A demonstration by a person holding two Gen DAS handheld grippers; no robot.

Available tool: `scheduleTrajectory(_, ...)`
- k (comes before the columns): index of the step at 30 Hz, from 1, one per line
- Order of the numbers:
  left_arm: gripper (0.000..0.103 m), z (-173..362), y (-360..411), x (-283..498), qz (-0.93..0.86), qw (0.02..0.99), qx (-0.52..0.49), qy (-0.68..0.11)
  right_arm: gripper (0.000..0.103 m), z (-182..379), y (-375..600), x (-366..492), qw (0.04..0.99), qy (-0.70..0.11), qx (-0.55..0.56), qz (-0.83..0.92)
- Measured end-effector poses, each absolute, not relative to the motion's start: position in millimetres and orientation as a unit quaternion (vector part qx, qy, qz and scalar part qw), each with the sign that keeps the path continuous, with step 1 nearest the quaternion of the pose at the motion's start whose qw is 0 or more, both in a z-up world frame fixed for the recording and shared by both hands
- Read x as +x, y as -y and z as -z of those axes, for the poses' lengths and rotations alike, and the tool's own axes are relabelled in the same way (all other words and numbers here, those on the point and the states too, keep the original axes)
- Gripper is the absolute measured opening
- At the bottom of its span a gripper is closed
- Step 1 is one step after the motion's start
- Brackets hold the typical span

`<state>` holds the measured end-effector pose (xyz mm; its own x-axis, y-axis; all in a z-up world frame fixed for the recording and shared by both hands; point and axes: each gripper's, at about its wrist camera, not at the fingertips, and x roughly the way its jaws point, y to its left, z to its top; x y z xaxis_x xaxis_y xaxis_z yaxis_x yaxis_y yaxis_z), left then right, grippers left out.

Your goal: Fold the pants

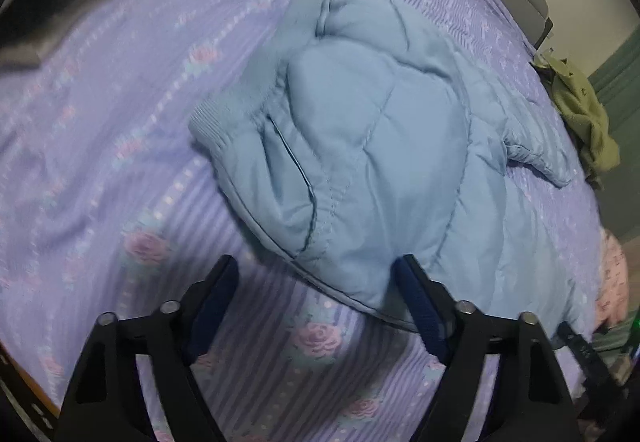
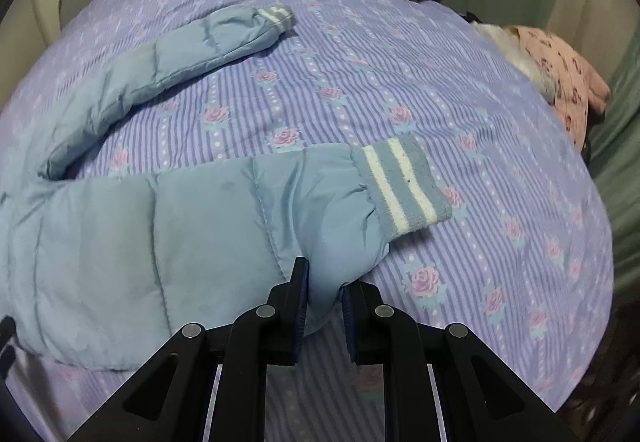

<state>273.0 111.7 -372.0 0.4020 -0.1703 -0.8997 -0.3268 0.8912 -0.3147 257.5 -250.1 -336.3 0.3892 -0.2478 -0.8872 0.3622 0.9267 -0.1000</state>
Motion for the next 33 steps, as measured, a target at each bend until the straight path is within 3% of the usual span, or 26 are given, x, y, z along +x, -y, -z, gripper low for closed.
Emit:
scheduleTrajectory(2, 0.046, 374, -109, 277, -0.031, 0.8, -0.241, -0.549, 0.017, 336, 249, 258, 0.831, -0.523, 0.048, 0.181)
scheduleTrajectory(7, 0.018, 343, -97, 280, -0.033, 0.811, -0.206, -0.546, 0.013, 326, 258, 263, 0.828, -0.525, 0.087, 0.175)
scheduleTrajectory(13, 0.011, 264, -84, 291, -0.031, 0.855, -0.164, -0.492, 0.012, 253, 265, 270, 0.863, -0.471, 0.1, 0.153)
scheduleTrajectory(21, 0.009, 215, -84, 379, -0.047, 0.888, -0.146, -0.434, 0.012, 180, 273, 348, 0.899, -0.398, 0.114, 0.14)
scheduleTrajectory(25, 0.009, 220, -91, 440, -0.065, 0.888, -0.158, -0.427, 0.012, 182, 270, 413, 0.902, -0.391, 0.115, 0.143)
scheduleTrajectory(33, 0.01, 279, -89, 532, -0.09, 0.863, -0.13, -0.48, 0.012, 257, 268, 535, 0.866, -0.455, 0.137, 0.157)
